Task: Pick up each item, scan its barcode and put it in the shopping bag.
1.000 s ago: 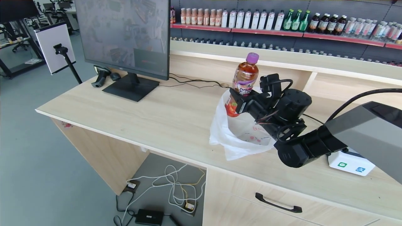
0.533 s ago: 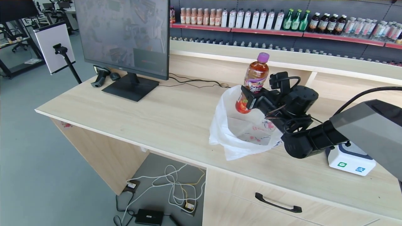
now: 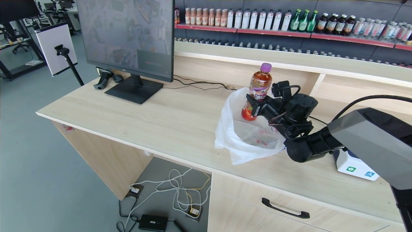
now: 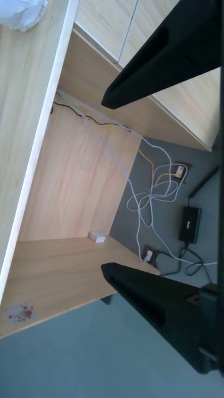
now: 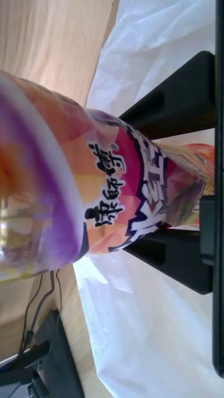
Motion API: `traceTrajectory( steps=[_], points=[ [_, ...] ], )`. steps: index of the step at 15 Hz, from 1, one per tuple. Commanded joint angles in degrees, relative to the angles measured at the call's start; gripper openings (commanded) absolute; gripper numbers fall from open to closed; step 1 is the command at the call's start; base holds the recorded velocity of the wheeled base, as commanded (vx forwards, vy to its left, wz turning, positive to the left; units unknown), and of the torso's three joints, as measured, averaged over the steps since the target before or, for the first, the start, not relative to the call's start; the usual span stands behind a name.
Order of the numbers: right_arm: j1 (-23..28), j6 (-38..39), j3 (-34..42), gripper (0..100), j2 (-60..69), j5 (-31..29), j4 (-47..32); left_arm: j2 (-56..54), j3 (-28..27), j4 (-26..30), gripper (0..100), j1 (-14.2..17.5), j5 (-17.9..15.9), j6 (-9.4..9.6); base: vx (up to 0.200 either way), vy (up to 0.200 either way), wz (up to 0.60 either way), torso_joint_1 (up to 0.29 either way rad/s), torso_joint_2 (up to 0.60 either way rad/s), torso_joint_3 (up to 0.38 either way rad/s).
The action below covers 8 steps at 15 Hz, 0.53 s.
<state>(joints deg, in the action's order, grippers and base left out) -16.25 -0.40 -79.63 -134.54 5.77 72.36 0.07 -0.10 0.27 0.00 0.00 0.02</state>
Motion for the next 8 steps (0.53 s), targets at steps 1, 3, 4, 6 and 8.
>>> traceTrajectory(
  steps=[1,3,4,6,8],
  points=[
    [0.1,0.0,0.6,0,-0.6,-0.1,-0.1,0.0,0.0,0.1,100,0.0,0.0,0.06,0.0,0.0,0.0,0.0,0.0,0.0],
    [0.1,0.1,0.8,0,-0.9,-0.1,0.7,-0.1,0.0,0.0,100,0.0,0.0,0.06,0.0,0.0,0.0,0.0,0.0,0.0],
    [0.1,0.1,0.9,0,-1.3,-0.1,1.3,0.0,0.0,0.0,100,0.0,0.0,0.06,0.0,0.0,0.0,0.0,0.0,0.0],
    [0.1,0.1,1.7,0,-1.7,0.0,2.3,0.0,0.0,0.1,100,0.0,0.0,0.06,0.0,0.0,0.0,0.0,0.0,0.0],
    [0.0,-0.1,2.0,0,-2.1,0.1,3.3,0.0,0.0,0.0,100,0.0,0.0,-0.02,0.0,0.0,0.0,0.0,0.0,0.0]
  ],
)
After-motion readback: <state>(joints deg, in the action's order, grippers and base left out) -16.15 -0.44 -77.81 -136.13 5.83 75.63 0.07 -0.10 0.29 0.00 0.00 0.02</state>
